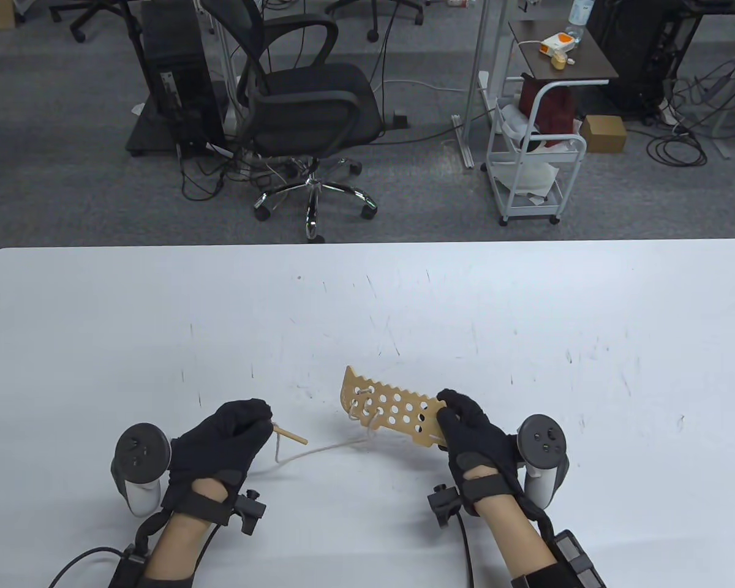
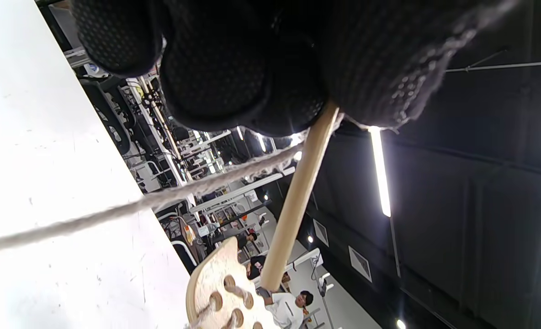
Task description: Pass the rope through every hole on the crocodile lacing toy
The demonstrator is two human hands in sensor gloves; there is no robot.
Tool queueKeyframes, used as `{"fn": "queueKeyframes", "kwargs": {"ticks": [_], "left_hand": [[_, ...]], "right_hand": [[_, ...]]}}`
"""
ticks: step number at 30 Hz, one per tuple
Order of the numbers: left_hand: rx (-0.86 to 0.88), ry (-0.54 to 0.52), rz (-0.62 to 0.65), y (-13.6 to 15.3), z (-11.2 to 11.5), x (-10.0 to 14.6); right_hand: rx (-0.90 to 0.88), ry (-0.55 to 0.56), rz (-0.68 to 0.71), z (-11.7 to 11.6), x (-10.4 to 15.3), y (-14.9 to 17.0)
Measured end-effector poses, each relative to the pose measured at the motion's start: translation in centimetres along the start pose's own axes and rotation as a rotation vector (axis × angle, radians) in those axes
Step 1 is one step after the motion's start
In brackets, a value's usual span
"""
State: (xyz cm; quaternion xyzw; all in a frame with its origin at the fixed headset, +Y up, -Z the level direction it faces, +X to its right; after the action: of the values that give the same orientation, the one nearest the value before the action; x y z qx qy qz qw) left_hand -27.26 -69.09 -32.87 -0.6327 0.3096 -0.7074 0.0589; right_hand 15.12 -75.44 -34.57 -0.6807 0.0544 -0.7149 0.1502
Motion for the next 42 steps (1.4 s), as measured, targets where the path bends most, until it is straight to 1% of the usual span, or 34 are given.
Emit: {"fn": "queueKeyframes", "kwargs": {"ticks": [11,22,26,35,42], "left_hand": [[-0.065,0.058,0.031,-0.7,1.6,0.0],[-0.224,0.106,0.099,-2.1,2.9,0.1],[-0.266,0.110,0.115,-2.5,3.3,0.2],[-0.402,0.127,0.197,-4.0,3.8,0.4],[-0.371,0.160,0.227,-4.1,4.4,0.4]], "right_hand": [[-0.016,-0.089,0.018,-1.8,0.6,-0.8],[-0.010,-0.197,0.062,-3.8,1.2,-2.1],[-0.006,-0.216,0.072,-4.2,1.4,-2.4],[0.000,-0.238,0.091,-4.8,1.7,-2.8],[0.012,-0.227,0.088,-4.7,1.7,-2.8]]}}
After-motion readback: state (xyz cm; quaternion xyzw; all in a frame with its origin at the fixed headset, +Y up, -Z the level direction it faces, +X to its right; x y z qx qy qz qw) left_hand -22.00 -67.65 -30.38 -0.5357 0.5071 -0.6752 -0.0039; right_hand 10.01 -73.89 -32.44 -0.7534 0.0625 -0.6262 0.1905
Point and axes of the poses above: the tracker on the back of each hand, its own y axis roughly to the little-finger side, its own x axis roughly from the fingertips to the wrist, z = x × y, the point moved 3 cm from there along -x, roughly from the wrist to the fingertips, and after that the axes turned 13 degrees about z, right-handed, at the moved point
